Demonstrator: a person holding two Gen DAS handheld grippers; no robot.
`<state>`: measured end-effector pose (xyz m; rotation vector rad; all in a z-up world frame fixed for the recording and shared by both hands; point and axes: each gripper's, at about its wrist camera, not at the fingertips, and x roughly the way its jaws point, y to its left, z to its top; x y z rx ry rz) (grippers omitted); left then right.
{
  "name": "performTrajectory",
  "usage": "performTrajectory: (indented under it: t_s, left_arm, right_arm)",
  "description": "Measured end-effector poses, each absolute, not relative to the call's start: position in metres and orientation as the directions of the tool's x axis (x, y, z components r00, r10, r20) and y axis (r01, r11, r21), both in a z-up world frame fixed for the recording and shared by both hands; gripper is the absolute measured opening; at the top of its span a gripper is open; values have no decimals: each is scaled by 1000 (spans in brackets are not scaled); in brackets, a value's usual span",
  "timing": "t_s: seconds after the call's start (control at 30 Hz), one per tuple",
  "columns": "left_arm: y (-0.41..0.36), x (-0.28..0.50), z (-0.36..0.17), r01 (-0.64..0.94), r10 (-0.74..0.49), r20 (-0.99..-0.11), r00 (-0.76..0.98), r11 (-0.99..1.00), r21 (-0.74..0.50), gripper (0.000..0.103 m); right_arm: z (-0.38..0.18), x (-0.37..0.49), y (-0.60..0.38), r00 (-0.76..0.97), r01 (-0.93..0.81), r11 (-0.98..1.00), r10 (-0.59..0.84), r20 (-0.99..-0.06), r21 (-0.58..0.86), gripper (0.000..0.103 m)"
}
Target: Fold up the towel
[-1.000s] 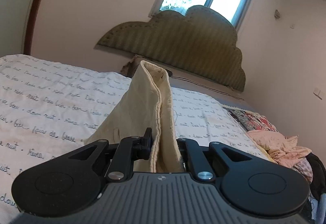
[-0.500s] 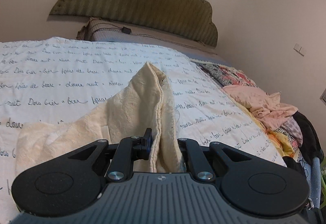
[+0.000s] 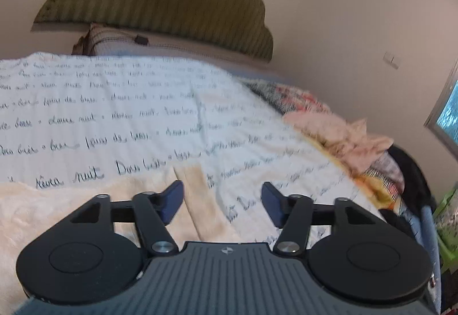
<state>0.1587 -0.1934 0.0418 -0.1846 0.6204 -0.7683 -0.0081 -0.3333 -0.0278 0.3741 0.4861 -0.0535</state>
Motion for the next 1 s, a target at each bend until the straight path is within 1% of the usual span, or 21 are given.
performTrajectory:
  t_s: [0.03, 0.1, 0.17, 0.2, 0.23, 0.3, 0.33, 0.37, 0.47, 0.5, 0.57, 0.6, 0.67, 0.73, 0.77, 0.8, 0.83, 0.9, 0.93, 0.97, 1.0]
  left_arm:
    - [-182, 155, 50, 592, -693, -421, 585, 720, -363, 83]
    - [-156, 148, 61, 560, -640, -386, 664, 768, -310, 87]
    - [-138, 145, 62, 498, -545, -410, 731, 837, -225, 89]
    - [-129, 145, 57, 458, -490, -433, 757, 870, -182, 87]
    - [-120, 145, 51, 421, -441, -453, 775, 894, -151, 86]
    - [-103, 146, 33, 381, -396, -498, 771, 914, -137, 84]
    - [-95, 147, 24, 370, -391, -524, 757, 917, -148, 81]
    - [-90, 147, 17, 361, -386, -546, 744, 919, -159, 80]
    - [-77, 147, -3, 361, -387, -592, 707, 917, -168, 78]
    - [-74, 144, -8, 379, -392, -600, 697, 912, -156, 78]
    - [-79, 142, -18, 437, -407, -623, 668, 892, -115, 78]
    - [-81, 140, -22, 448, -398, -630, 667, 890, -87, 77]
    - [-78, 139, -23, 441, -380, -609, 696, 896, -53, 75]
    - [-69, 145, -21, 401, -380, -589, 713, 910, -102, 75]
    - [-62, 151, -21, 373, -386, -595, 705, 915, -151, 75]
    - [-57, 158, -23, 354, -399, -608, 686, 914, -201, 75]
    - [-52, 164, -26, 342, -421, -623, 660, 906, -250, 75]
    - [-43, 168, -36, 333, -470, -638, 610, 883, -331, 76]
    - [-39, 168, -40, 335, -491, -640, 591, 871, -360, 76]
    - [-36, 167, -44, 341, -514, -642, 569, 858, -384, 77]
    - [-33, 166, -50, 351, -543, -642, 541, 840, -414, 78]
  right_arm:
    - [-26, -11, -337, 885, 151, 929, 26, -464, 339, 52]
    - [-16, -27, -343, 902, 179, 922, -15, -431, 343, 55]
    - [1, -31, -347, 924, 183, 933, -56, -378, 310, 55]
    - [11, -38, -341, 930, 155, 950, -47, -364, 273, 55]
    - [15, -12, -349, 932, 122, 964, -29, -362, 237, 55]
    - [25, 15, -344, 921, 27, 988, 34, -389, 152, 55]
    - [24, 35, -343, 911, -16, 993, 61, -409, 113, 55]
    - [22, 55, -343, 897, -58, 995, 88, -434, 82, 55]
    - [7, 114, -331, 823, -179, 982, 178, -540, 51, 53]
    - [1, 129, -327, 794, -196, 980, 181, -580, 37, 53]
    - [-13, 137, -325, 749, -186, 982, 140, -648, -3, 52]
    - [-21, 132, -328, 742, -161, 987, 106, -662, -23, 52]
    - [-18, 125, -335, 754, -112, 993, 66, -653, -29, 52]
    - [-9, 107, -339, 783, -86, 995, 37, -622, -50, 53]
    - [-7, 100, -342, 793, -101, 994, 61, -606, -32, 53]
    - [-7, 94, -345, 788, -123, 992, 100, -607, 4, 56]
    - [-10, 93, -346, 766, -137, 990, 117, -633, 16, 60]
    - [-23, 90, -345, 716, -147, 987, 63, -695, -62, 70]
    - [-25, 87, -352, 715, -125, 991, 60, -697, -43, 74]
    - [-24, 83, -364, 719, -97, 995, 90, -689, 28, 75]
    - [-22, 78, -379, 730, -72, 989, 140, -669, 129, 75]
